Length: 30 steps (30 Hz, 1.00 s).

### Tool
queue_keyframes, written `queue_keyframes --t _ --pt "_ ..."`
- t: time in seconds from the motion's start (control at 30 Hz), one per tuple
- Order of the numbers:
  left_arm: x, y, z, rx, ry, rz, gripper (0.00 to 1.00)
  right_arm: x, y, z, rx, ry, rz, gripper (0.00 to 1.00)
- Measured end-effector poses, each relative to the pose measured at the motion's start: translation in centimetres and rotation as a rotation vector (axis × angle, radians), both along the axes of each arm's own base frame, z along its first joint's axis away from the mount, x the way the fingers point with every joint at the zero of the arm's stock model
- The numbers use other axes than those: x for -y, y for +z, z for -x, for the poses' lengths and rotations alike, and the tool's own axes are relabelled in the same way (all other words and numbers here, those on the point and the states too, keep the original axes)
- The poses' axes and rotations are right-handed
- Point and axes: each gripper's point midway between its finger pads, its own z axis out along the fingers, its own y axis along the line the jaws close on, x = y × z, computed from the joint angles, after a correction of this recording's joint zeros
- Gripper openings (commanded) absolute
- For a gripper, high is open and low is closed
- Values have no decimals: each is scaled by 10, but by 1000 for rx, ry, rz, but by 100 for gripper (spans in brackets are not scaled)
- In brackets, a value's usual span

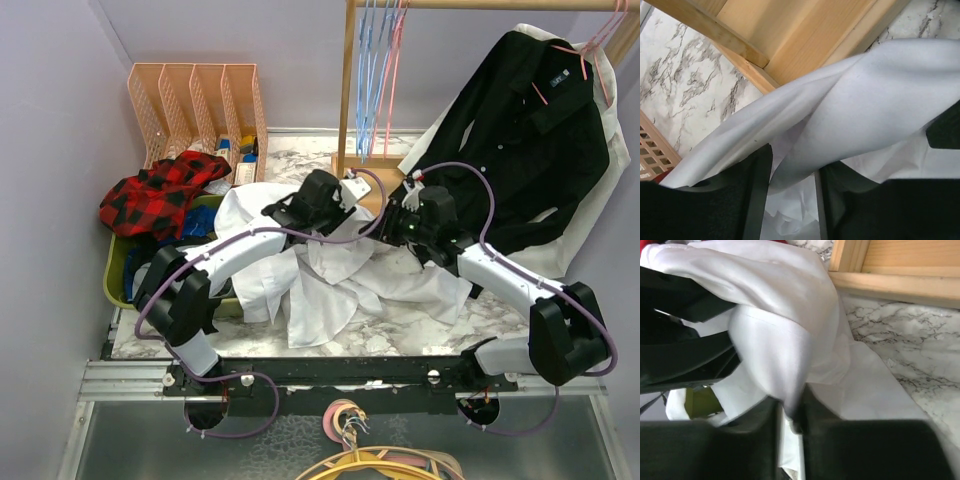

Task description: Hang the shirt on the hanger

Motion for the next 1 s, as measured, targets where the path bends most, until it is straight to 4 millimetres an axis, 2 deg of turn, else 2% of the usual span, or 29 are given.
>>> queue_keyframes --t 0.03,0.07,0.13,0.17,0.33,0.43,0.53,0.57,0.63,0.8,0.9,1.0 --pt "-3 2 0 -15 -12 9 43 1 -1 0 4 1 9 56" --pt "-6 4 1 -36 -30 20 43 2 -3 1 7 5 21 63" --pt "-8 4 7 -83 -72 42 42 4 -6 3 19 17 46 73" --pt "-10 4 10 -107 -95 51 41 5 -6 4 28 23 57 74" --pt "-1 4 40 -247 -268 94 38 20 15 11 167 14 99 78" --pt "8 12 64 -322 -398 113 36 29 35 15 287 3 121 77" --pt "14 21 77 -365 -486 123 35 37 48 20 434 10 140 75" --pt "15 22 78 -372 -500 121 35 39 48 23 469 10 151 80" --pt "14 21 79 -382 -510 112 35 44 47 29 567 12 202 82" --pt "6 16 73 -376 -473 72 53 46 49 43 816 55 320 81" --pt "-2 11 64 -360 -425 33 55 47 46 29 894 65 407 80" --pt "-7 8 58 -353 -399 15 56 47 30 14 923 80 496 78"
